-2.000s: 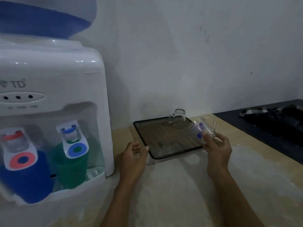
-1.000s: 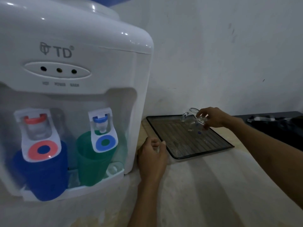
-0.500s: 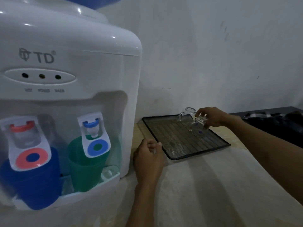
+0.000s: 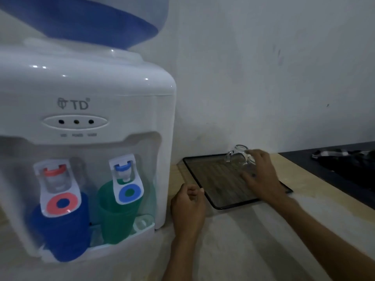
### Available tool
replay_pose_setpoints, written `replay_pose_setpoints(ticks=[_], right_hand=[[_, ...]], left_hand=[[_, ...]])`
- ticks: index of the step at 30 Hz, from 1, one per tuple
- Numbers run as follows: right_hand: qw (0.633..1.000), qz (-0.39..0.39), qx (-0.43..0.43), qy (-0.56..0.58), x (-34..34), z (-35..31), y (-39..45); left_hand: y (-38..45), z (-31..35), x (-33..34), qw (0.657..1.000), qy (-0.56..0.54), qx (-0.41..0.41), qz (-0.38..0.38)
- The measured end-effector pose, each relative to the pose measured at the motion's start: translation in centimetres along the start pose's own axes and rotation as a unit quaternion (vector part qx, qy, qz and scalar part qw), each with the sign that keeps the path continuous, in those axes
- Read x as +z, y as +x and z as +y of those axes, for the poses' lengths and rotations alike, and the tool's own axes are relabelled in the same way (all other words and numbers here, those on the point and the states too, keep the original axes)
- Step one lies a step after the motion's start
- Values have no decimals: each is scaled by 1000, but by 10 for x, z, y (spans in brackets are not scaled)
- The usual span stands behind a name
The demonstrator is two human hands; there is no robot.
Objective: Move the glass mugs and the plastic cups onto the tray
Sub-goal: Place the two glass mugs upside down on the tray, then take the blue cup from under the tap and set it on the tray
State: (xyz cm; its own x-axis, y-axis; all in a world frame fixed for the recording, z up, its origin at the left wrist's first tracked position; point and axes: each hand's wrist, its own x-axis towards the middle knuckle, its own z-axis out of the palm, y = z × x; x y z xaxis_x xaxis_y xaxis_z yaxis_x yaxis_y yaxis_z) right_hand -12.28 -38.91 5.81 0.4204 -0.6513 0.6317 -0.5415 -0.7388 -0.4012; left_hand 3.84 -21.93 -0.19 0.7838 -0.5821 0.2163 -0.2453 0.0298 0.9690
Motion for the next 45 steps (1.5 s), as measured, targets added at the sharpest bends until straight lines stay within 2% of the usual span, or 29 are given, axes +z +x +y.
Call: replay_pose_setpoints(ticks=[5, 15, 26, 30, 33, 37, 39, 42, 45], right_hand=[[996, 17, -36, 84, 37, -46, -75], [982, -4, -83, 172, 50, -59, -91], [964, -32, -138, 223, 40, -64, -97], [962, -20, -149, 229, 37, -63, -97], [967, 19, -113, 228, 26, -58, -84], [985, 80, 18, 150, 6, -15, -29], [994, 39, 72, 72, -5, 16, 6], [982, -110, 153, -4, -14, 53, 45], [965, -210, 156, -21, -10, 73, 62]], left_hand=[[-4, 3, -6, 1000, -1, 10, -13], [-20, 6, -7, 997, 68, 42, -10], [-71, 24, -29, 963, 192, 171, 85], [-93, 27, -52, 939, 225, 227, 128], [-101, 21, -69, 927, 258, 228, 146], [-98, 19, -63, 926, 309, 186, 109], [-95, 18, -55, 914, 348, 197, 66], [-94, 13, -50, 893, 391, 224, 7], [-94, 11, -50, 886, 400, 233, -22]])
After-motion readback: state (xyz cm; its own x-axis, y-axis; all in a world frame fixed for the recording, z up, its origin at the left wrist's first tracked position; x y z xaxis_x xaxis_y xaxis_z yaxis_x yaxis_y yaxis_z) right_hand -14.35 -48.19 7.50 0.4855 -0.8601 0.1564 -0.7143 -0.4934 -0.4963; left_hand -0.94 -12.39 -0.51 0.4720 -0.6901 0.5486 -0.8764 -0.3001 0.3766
